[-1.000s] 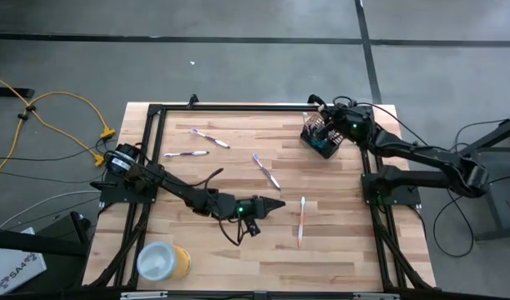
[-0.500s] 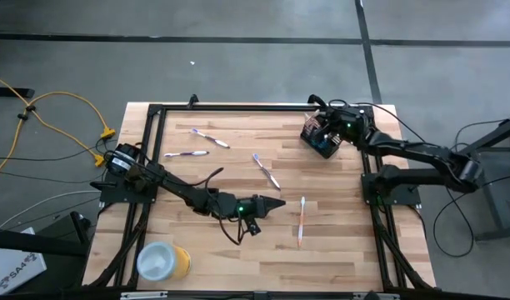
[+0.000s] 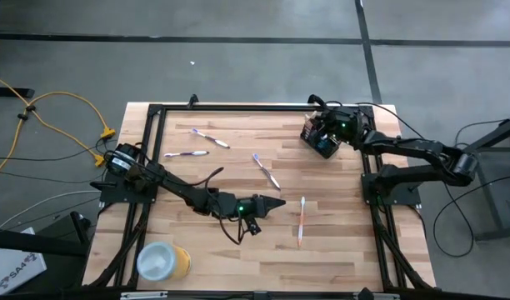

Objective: Pick & Place toothbrushing station
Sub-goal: Put the left orange toothbrush into the left of the black mesh organizer, then put the orange toothbrush into the left of the black mesh organizer

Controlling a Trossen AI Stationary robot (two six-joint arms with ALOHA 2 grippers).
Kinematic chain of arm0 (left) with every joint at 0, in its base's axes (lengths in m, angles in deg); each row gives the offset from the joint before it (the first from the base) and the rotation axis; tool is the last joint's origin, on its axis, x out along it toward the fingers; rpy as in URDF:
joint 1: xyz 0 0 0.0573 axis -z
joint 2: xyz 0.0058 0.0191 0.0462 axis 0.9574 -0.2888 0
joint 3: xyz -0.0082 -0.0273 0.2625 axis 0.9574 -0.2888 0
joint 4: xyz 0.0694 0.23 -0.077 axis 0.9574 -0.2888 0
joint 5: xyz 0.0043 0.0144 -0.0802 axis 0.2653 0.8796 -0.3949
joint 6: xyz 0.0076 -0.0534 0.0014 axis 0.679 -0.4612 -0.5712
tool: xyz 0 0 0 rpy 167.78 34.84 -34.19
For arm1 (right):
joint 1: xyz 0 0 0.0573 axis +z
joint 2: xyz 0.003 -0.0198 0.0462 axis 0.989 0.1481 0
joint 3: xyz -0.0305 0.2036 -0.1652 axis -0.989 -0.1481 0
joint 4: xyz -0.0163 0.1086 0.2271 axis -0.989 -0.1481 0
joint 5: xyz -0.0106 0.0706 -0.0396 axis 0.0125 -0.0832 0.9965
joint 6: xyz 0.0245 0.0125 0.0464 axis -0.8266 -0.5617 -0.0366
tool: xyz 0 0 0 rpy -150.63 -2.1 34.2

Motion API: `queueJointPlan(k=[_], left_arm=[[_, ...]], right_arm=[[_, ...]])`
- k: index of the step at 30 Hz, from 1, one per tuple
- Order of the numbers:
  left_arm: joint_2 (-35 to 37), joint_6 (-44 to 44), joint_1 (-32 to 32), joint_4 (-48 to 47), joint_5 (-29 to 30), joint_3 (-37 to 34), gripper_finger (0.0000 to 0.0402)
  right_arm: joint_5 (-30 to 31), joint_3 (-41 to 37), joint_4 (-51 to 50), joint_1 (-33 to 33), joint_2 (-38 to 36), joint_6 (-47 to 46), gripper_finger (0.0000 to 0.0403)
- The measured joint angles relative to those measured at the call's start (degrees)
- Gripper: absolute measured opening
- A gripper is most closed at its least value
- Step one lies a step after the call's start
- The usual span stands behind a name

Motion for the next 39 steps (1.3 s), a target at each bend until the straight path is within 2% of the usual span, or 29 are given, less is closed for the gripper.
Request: queueJointPlan(k=[12,25,31,39], left_arm=[[0.0,-0.3,0.0,0.0,0.0,0.0,0.0110],[0.0,-0.4,0.0,0.0,0.0,0.0,0.0110],[0.0,-0.4,0.0,0.0,0.0,0.0,0.0110],[0.0,-0.4,0.0,-0.1,0.0,0.0,0.0110]], right_arm=[[-0.8,0.0,1.8,0.0,0.0,1.3,0.0118],[-1.0,0.0,1.3,0.0,-1.2,1.7,0.0152],[1.4,0.0,-2.5,0.0,-4.3,1.7,0.0162],[1.5,0.0,-10.9,0.2,-10.2,0.9,0.0170]])
